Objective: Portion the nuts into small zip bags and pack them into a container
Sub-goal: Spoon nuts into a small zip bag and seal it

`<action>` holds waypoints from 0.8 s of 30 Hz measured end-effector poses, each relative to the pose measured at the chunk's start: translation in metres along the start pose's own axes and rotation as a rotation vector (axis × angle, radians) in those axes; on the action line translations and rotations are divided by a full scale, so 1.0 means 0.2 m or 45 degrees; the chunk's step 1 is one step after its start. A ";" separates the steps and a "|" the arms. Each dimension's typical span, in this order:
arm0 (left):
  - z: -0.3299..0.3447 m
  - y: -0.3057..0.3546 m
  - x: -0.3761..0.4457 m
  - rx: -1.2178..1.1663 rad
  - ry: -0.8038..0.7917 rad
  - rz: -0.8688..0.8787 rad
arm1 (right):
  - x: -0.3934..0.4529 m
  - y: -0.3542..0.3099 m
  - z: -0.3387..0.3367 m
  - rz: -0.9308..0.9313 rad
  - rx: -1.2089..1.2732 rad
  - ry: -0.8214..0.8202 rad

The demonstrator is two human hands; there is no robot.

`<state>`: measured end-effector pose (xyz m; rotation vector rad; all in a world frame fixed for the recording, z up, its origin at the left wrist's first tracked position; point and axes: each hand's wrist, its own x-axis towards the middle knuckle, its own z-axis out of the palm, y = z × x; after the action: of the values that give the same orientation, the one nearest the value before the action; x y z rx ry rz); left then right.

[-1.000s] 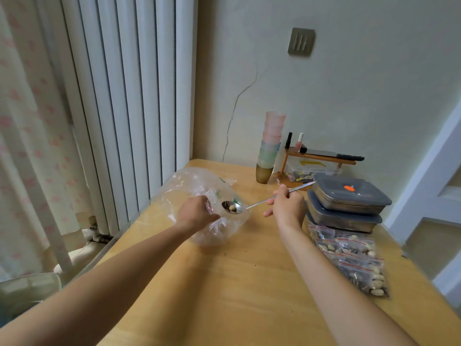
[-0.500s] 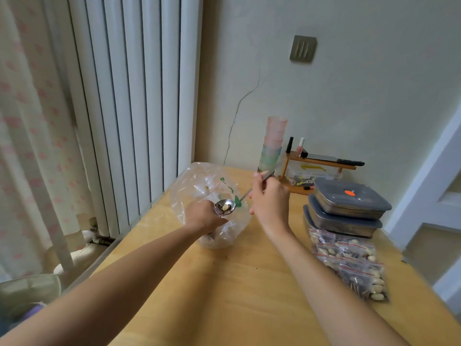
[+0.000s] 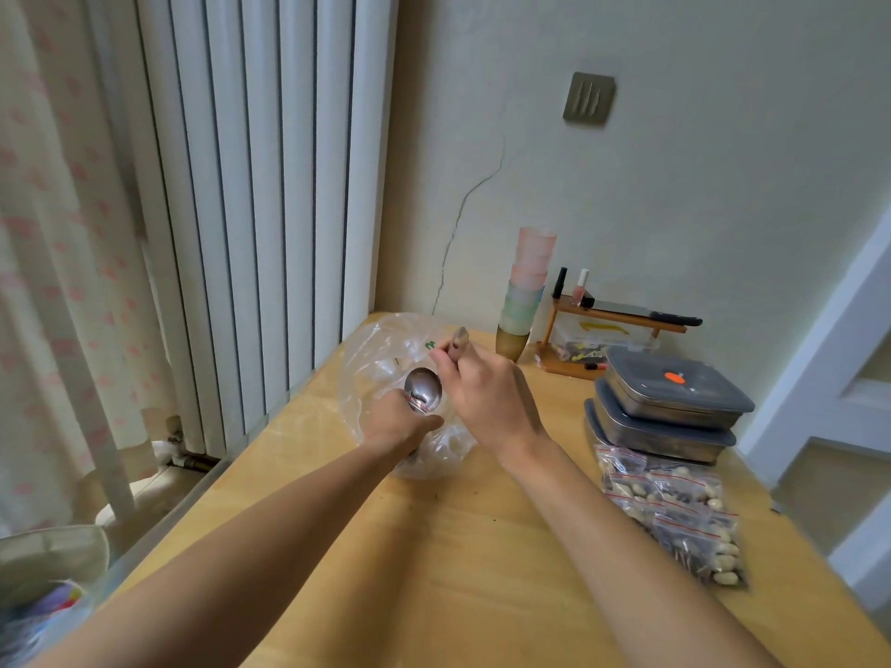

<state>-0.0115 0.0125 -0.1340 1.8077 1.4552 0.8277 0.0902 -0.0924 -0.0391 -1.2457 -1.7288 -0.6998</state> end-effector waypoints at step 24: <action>-0.02 0.00 -0.03 -0.299 0.070 0.193 | 0.02 0.03 -0.01 0.124 0.044 0.226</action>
<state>-0.0162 0.0065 -0.1309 1.7423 1.2079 1.0844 0.0950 -0.0900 -0.0344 -1.1982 -1.5197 -0.6983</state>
